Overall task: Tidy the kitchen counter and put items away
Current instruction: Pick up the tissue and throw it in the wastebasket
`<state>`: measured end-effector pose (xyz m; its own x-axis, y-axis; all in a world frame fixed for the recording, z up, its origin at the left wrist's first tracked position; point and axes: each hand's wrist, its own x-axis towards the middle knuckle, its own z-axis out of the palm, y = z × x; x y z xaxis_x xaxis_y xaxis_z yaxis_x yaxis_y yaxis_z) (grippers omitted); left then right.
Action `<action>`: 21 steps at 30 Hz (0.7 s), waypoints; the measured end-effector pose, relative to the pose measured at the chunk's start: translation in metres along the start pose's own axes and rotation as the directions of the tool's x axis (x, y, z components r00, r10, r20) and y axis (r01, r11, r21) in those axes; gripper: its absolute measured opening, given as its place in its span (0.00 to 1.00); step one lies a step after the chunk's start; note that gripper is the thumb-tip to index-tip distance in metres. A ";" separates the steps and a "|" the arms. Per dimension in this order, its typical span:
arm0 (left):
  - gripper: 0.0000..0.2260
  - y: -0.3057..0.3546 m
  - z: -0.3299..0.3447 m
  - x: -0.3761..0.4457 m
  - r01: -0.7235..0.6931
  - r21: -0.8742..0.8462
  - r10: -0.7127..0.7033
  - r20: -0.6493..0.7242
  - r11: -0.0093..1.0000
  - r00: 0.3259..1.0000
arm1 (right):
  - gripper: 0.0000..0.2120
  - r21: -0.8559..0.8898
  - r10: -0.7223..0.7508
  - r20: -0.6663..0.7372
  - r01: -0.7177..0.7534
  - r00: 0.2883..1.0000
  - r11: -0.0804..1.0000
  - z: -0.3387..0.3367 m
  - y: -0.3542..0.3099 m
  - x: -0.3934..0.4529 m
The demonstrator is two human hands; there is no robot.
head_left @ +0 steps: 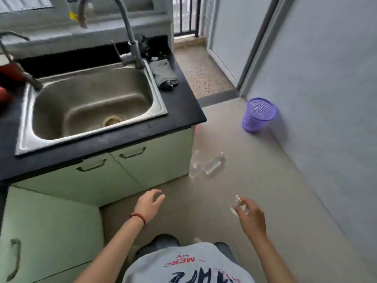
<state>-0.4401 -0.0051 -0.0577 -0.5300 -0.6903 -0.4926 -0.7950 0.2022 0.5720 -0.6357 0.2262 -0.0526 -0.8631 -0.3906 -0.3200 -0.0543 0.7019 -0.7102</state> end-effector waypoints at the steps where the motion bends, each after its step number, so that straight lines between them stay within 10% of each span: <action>1: 0.15 0.021 0.011 0.006 0.008 -0.020 -0.008 0.022 1.000 1.000 | 0.13 0.014 0.045 -0.028 -0.045 0.999 0.999 -0.015 0.014 0.005; 21: 0.12 0.262 0.112 0.204 0.040 0.078 -0.060 0.269 0.996 0.961 | 0.11 0.183 0.288 -0.198 -0.254 0.937 0.950 -0.174 0.031 0.256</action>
<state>-0.7895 -0.0150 -0.0823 -0.5416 -0.4887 -0.6840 -0.8361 0.2285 0.4987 -0.9457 0.2520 -0.0474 -0.9238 -0.0453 -0.3803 0.2592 0.6570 -0.7080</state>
